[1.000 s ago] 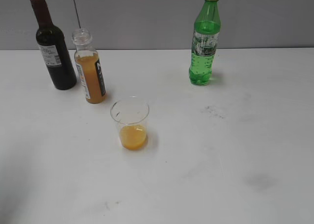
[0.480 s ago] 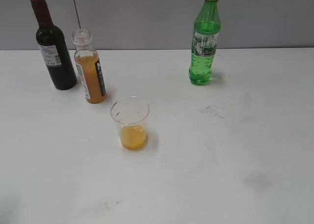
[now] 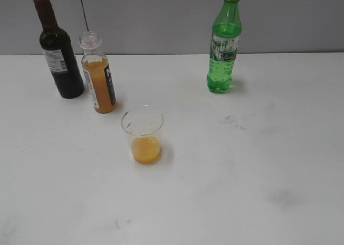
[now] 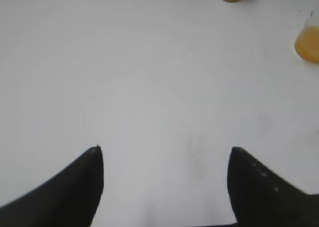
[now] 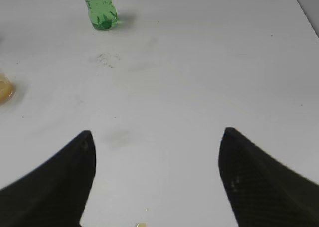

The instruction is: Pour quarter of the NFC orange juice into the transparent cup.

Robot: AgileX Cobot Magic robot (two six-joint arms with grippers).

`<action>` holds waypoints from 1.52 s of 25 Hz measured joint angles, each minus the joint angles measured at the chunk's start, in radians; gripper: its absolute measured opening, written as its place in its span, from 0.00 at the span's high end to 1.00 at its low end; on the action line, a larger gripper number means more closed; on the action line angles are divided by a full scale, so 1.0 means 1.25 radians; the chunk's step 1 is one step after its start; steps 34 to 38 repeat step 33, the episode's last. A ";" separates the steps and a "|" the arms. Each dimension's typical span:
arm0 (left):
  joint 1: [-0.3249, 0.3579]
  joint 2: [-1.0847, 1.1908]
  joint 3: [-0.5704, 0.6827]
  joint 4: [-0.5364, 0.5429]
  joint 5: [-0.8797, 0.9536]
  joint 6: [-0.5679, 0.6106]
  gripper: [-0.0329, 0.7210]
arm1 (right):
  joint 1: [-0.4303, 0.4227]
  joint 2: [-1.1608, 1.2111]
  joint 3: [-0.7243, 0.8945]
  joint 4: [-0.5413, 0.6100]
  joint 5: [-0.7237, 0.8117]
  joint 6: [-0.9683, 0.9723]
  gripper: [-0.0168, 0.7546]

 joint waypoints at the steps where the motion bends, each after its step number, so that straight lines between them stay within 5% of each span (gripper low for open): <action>1: 0.000 -0.017 0.007 0.002 -0.002 -0.012 0.17 | 0.000 0.000 0.000 0.000 0.000 0.000 0.21; 10: 0.000 -0.131 0.010 0.051 -0.010 -0.118 0.18 | 0.000 0.000 0.000 0.000 0.000 0.000 0.21; 38: -0.046 -0.189 0.010 0.057 -0.010 -0.125 0.19 | 0.000 0.000 0.000 0.000 -0.001 0.000 0.21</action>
